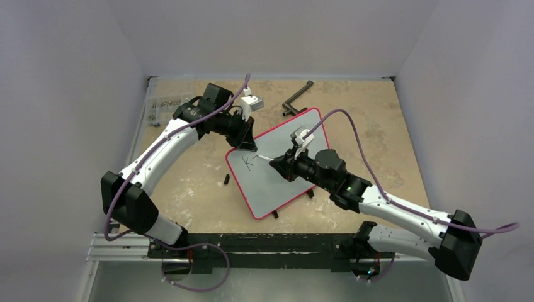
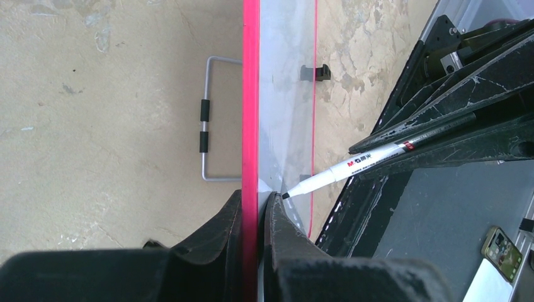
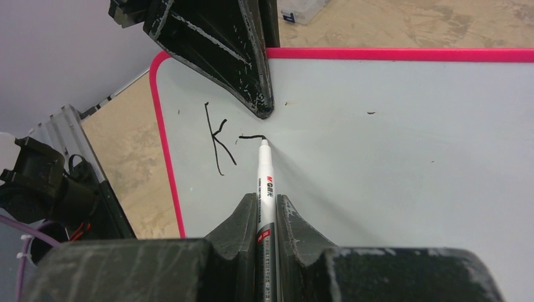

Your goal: Write a sentence on the whiteboard

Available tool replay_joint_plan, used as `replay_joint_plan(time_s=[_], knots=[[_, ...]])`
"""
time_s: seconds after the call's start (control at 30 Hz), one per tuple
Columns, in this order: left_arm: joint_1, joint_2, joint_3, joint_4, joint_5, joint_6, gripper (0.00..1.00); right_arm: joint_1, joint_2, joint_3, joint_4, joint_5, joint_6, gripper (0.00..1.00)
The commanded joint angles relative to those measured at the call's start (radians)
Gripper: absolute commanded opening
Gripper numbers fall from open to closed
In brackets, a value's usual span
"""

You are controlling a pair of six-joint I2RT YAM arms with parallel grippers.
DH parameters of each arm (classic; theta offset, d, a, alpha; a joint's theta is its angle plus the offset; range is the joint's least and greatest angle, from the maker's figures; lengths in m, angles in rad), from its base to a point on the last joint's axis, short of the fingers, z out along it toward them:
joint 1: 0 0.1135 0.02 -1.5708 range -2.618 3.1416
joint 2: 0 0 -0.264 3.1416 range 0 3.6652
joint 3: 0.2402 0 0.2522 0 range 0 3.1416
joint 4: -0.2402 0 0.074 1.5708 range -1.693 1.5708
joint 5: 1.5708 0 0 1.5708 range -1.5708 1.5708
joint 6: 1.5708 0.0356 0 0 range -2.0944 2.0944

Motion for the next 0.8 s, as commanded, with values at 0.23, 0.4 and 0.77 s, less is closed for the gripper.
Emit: replay_joint_plan(time_s=[0.23,0.4,0.77], knots=[[-0.035,0.047,-0.044,-0.061,-0.265,0.138,0.00,-0.008,0.066,0.093,-0.008,-0.004,-0.046,0.00],[-0.035,0.046,-0.046,-0.061,-0.268,0.139,0.00,-0.008,0.091,0.083,-0.004,-0.035,-0.037,0.00],[-0.034,0.048,-0.041,-0.064,-0.266,0.141,0.00,-0.008,0.021,-0.028,-0.027,-0.060,-0.002,0.00]])
